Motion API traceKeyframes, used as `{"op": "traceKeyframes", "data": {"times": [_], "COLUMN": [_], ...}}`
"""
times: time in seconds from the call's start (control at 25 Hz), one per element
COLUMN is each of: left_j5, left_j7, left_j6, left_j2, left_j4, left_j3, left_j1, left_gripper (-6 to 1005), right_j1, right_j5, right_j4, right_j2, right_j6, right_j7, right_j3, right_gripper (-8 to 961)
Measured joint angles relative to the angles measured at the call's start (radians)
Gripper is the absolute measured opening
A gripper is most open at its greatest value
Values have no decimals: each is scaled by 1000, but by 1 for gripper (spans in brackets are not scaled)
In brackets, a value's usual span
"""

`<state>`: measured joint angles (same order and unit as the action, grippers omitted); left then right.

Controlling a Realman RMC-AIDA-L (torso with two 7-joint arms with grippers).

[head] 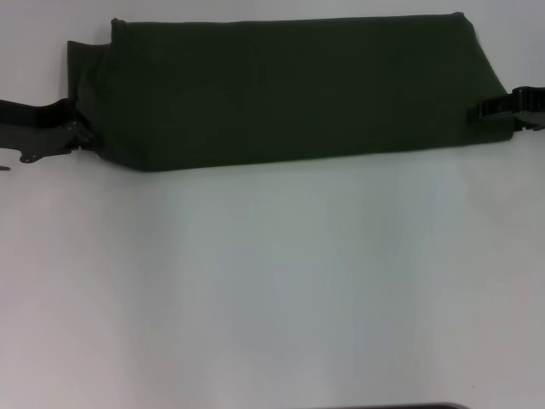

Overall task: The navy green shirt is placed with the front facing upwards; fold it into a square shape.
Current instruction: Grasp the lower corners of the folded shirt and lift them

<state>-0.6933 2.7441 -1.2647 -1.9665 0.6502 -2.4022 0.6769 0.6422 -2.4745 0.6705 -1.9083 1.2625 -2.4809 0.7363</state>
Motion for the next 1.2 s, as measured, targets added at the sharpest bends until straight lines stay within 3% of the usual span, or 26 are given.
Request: {"op": "traceKeyframes", "data": {"times": [0.28, 0.48, 0.72, 0.88, 1.2], "left_j5": [0, 0, 0, 0, 0], "left_j7": [-4, -4, -7, -30, -82], "left_j6": [-3, -5, -19, -49, -244], "left_j2": [0, 0, 0, 6, 46], "left_j4": [0, 0, 0, 0, 31], "left_j3": [0, 0, 2, 3, 3], "left_j1": [1, -1, 1, 2, -2], "left_gripper": [49, 50, 50, 49, 50], "right_j1": [-7, -7, -5, -5, 28], "right_j5": [10, 7, 6, -5, -183], "right_j4": [-3, -4, -1, 0, 15], "right_j2": [1, 3, 6, 13, 26], "right_j6": [-7, -8, -2, 14, 164], "right_j7": [-4, -7, -11, -14, -47], "right_j3": [-19, -15, -13, -11, -11], "right_gripper": [787, 547, 333, 238, 68]}}
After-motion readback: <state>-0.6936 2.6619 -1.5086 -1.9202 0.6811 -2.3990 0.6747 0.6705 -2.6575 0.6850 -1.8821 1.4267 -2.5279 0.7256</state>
